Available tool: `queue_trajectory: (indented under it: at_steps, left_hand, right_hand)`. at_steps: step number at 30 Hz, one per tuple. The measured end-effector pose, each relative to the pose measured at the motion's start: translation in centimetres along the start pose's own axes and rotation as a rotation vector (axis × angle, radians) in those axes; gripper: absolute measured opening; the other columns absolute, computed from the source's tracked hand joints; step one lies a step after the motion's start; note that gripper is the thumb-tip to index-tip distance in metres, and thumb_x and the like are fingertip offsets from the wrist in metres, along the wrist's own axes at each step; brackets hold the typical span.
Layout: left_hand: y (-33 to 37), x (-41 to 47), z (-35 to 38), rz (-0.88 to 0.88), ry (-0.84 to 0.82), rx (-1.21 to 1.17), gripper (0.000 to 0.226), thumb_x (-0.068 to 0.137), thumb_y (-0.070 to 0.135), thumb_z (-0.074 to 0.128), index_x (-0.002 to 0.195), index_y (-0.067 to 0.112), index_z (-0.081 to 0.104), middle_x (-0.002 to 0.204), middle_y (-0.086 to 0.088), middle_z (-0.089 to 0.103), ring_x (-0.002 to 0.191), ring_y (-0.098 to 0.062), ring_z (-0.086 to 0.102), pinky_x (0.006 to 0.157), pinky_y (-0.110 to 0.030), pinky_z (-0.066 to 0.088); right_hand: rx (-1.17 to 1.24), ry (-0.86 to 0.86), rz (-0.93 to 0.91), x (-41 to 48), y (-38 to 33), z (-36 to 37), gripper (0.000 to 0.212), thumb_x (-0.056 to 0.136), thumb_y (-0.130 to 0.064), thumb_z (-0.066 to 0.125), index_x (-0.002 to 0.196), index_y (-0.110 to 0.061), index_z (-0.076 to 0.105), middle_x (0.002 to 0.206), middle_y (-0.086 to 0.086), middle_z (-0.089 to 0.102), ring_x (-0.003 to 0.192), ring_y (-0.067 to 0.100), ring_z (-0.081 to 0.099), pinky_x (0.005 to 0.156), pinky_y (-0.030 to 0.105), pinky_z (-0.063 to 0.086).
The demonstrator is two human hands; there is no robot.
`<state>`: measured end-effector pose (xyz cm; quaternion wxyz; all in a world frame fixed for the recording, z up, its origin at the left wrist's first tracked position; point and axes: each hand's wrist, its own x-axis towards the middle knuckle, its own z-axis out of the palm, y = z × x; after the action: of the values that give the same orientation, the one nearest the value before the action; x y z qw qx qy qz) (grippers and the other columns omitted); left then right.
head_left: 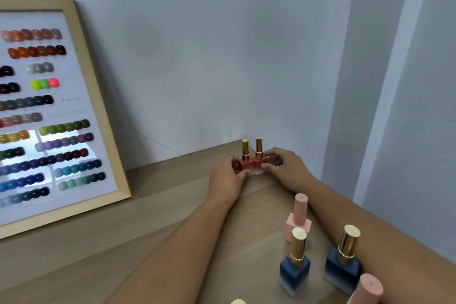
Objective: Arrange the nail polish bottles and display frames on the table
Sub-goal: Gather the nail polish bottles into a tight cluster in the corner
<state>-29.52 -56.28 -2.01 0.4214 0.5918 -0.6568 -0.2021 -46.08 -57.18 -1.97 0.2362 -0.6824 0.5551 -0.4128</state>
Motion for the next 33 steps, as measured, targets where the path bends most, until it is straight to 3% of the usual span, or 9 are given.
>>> queue_trajectory:
  at_steps: [7, 18, 24, 28, 33]
  left_hand:
    - [-0.2, 1.4, 0.6, -0.018, 0.032, 0.031, 0.02, 0.075, 0.022, 0.074, 0.093, 0.02, 0.063, 0.081, 0.004, 0.061, 0.073, -0.012, 0.055, 0.07, -0.025, 0.041]
    - [-0.3, 1.4, 0.5, -0.019, 0.066, 0.01, 0.018, 0.075, 0.021, 0.074, 0.091, 0.018, 0.065, 0.085, 0.001, 0.066, 0.077, -0.014, 0.059, 0.076, -0.029, 0.049]
    - [-0.5, 1.5, 0.6, -0.027, 0.06, 0.008, 0.018, 0.075, 0.02, 0.073, 0.09, 0.02, 0.064, 0.082, 0.003, 0.064, 0.075, -0.013, 0.058, 0.072, -0.026, 0.046]
    - [-0.5, 1.6, 0.5, -0.033, 0.068, 0.004, 0.021, 0.075, 0.021, 0.075, 0.091, 0.021, 0.062, 0.081, 0.005, 0.062, 0.072, -0.008, 0.056, 0.069, -0.023, 0.043]
    - [-0.3, 0.6, -0.1, -0.098, 0.095, -0.009, 0.04, 0.074, 0.033, 0.075, 0.105, 0.021, 0.053, 0.089, 0.004, 0.055, 0.077, -0.008, 0.055, 0.071, -0.026, 0.046]
  right_hand:
    - [-0.007, 0.026, 0.015, 1.1, 0.4, 0.6, 0.029, 0.081, -0.018, 0.068, 0.11, -0.02, 0.064, 0.1, 0.004, 0.067, 0.089, 0.013, 0.061, 0.077, 0.018, 0.042]
    - [-0.039, 0.033, -0.008, 1.7, 0.4, 1.1, 0.026, 0.08, -0.022, 0.07, 0.105, -0.023, 0.064, 0.091, -0.001, 0.065, 0.083, 0.011, 0.059, 0.069, 0.014, 0.04]
    - [-0.035, 0.039, -0.009, 2.0, 0.5, 1.3, 0.025, 0.079, -0.023, 0.07, 0.104, -0.024, 0.064, 0.089, 0.0, 0.064, 0.083, 0.014, 0.059, 0.078, 0.023, 0.045]
    - [-0.026, 0.048, 0.006, 2.0, 0.6, 1.3, 0.028, 0.08, -0.024, 0.07, 0.107, -0.021, 0.064, 0.089, -0.002, 0.064, 0.081, 0.009, 0.057, 0.075, 0.018, 0.042]
    - [0.028, 0.081, 0.041, 0.8, 0.6, 0.7, 0.027, 0.084, -0.029, 0.065, 0.109, -0.021, 0.061, 0.091, 0.0, 0.065, 0.084, 0.009, 0.058, 0.07, 0.014, 0.041]
